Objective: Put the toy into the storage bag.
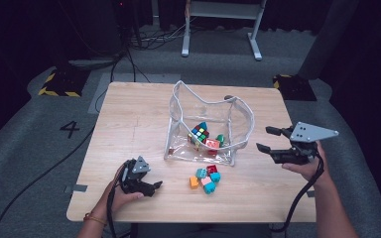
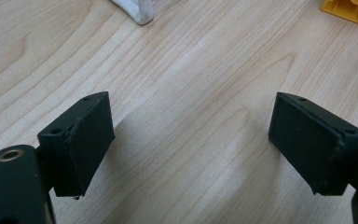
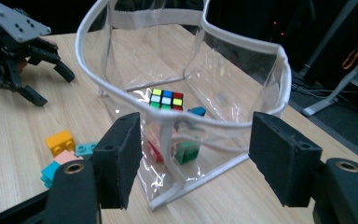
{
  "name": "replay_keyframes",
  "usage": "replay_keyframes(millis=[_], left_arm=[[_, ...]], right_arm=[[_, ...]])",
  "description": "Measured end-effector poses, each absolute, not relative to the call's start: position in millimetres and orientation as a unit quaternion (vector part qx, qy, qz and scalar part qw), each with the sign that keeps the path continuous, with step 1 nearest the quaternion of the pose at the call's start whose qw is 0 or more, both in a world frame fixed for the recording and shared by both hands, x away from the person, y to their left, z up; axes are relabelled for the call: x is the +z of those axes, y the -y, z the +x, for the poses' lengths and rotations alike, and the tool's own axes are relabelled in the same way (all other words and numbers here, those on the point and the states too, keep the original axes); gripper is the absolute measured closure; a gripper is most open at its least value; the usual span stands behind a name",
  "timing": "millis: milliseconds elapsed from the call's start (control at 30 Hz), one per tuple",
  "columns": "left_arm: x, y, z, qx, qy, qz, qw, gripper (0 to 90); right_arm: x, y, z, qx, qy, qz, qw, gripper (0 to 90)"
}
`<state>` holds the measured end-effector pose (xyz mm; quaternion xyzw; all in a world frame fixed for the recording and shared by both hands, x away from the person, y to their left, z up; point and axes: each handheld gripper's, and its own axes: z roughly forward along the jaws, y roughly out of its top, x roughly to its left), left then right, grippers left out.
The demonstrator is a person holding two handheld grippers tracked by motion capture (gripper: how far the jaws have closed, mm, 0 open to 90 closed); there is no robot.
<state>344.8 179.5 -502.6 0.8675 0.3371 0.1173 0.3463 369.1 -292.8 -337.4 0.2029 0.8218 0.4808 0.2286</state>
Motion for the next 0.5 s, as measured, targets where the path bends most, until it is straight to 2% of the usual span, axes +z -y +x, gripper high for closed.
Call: replay_keyframes(millis=[167,200,300,333,433,467,500], left_arm=[[-502.6,-179.2,344.7,0.118,-0.338,0.867,0.347,14.1],[-502.8,-178.9,344.4,0.116,-0.34,0.866,0.347,14.1],[-502.7,-179.1,344.6,0.118,-0.339,0.866,0.347,14.1],[-502.7,-179.1,344.6,0.118,-0.339,0.866,0.347,14.1],[-502.7,-179.1,344.6,0.118,-0.339,0.867,0.347,14.1],[-502.6,-179.2,344.7,0.118,-0.339,0.867,0.347,14.1],[-502.6,-179.2,344.7,0.118,-0.339,0.867,0.347,14.1]], right_arm=[[-356.2,292.5,361.6,0.487,-0.821,0.206,0.216,35.0],[-367.8,290.0,359.3,0.495,-0.818,0.214,0.197,36.1],[-380.9,284.0,356.8,0.493,-0.823,0.206,0.191,36.6],[-393.6,275.8,356.3,0.485,-0.834,0.2,0.168,36.8],[-406.8,267.1,352.9,0.472,-0.846,0.19,0.158,37.3],[-417.1,261.4,349.8,0.469,-0.853,0.184,0.136,37.3],[-422.6,257.9,348.0,0.459,-0.861,0.175,0.135,37.4]])
